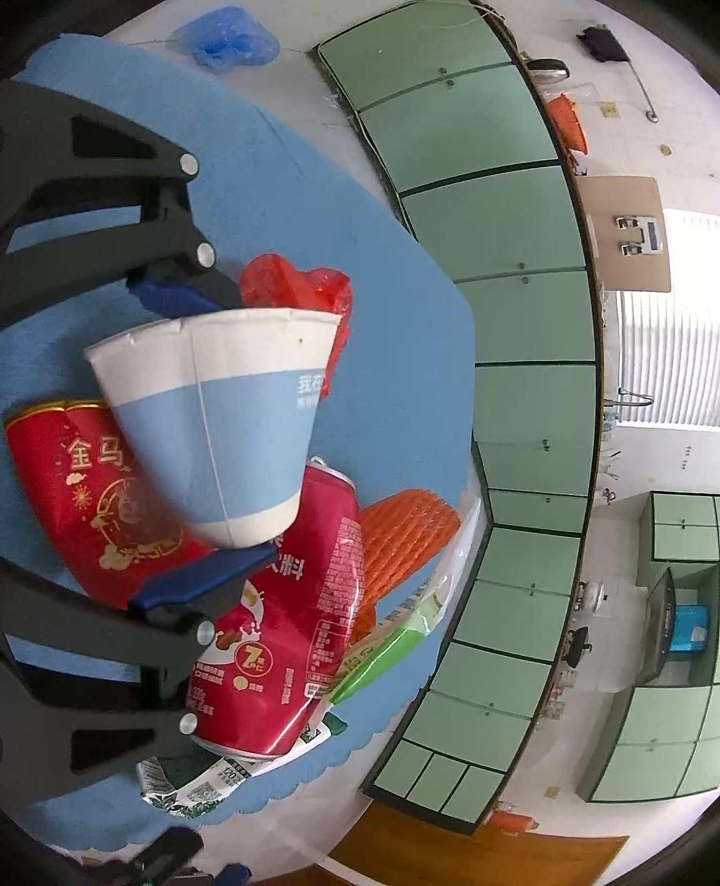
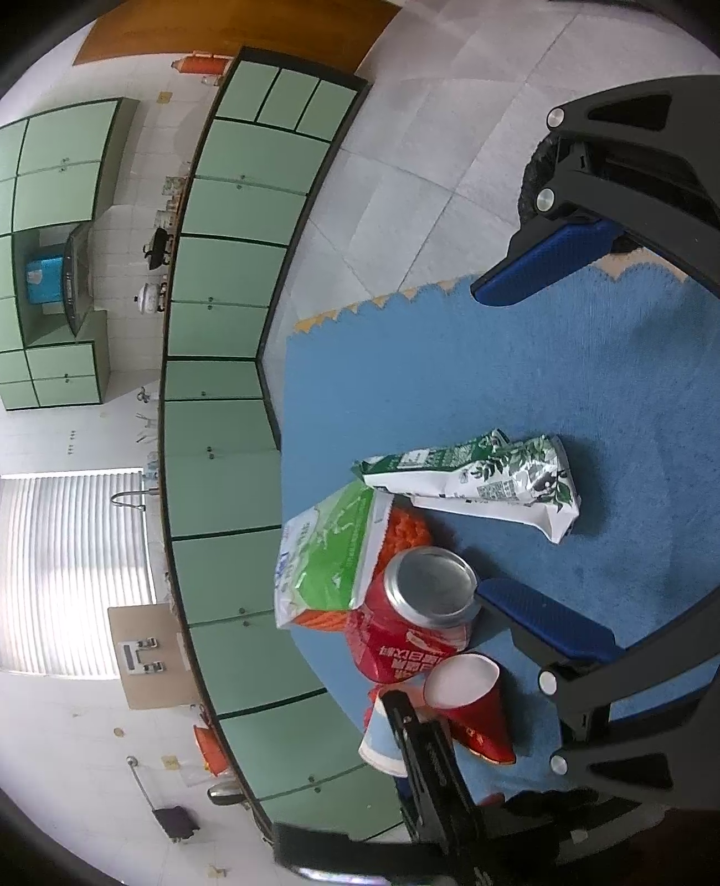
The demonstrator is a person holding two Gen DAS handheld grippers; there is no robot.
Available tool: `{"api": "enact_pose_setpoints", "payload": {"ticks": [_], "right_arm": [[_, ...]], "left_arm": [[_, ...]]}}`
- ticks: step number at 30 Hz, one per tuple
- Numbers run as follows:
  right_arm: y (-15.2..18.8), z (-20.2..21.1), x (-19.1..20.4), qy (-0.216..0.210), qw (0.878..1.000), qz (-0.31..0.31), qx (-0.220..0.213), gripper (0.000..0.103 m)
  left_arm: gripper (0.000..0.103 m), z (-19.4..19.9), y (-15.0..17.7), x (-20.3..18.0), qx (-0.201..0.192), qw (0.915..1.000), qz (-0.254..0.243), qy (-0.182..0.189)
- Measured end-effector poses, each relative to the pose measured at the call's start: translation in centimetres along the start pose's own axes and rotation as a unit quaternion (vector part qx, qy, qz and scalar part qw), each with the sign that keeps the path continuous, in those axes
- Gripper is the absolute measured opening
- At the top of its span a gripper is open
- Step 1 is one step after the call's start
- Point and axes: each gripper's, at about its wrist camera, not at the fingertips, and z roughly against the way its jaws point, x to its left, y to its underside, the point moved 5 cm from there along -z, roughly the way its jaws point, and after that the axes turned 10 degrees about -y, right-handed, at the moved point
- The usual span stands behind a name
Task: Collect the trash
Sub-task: 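Grasp the white-blue paper cup with the left gripper while the right gripper grasps the green-white wrapper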
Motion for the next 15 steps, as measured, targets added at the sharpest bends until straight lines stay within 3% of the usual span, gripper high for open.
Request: {"api": "enact_pose_setpoints", "payload": {"ticks": [9,15], "right_arm": [[0.4,-3.4,-1.1,0.007,0.999,-0.03,0.025,0.097],[-0.2,-4.6,-1.2,0.005,0.998,-0.034,0.044,0.091]], "left_arm": [[0.069,1.4,0.0,0.5,-0.016,0.9998,0.012,0.001],[0.069,2.6,-0.4,-0.1,-0.034,0.9994,0.005,0.009]]}}
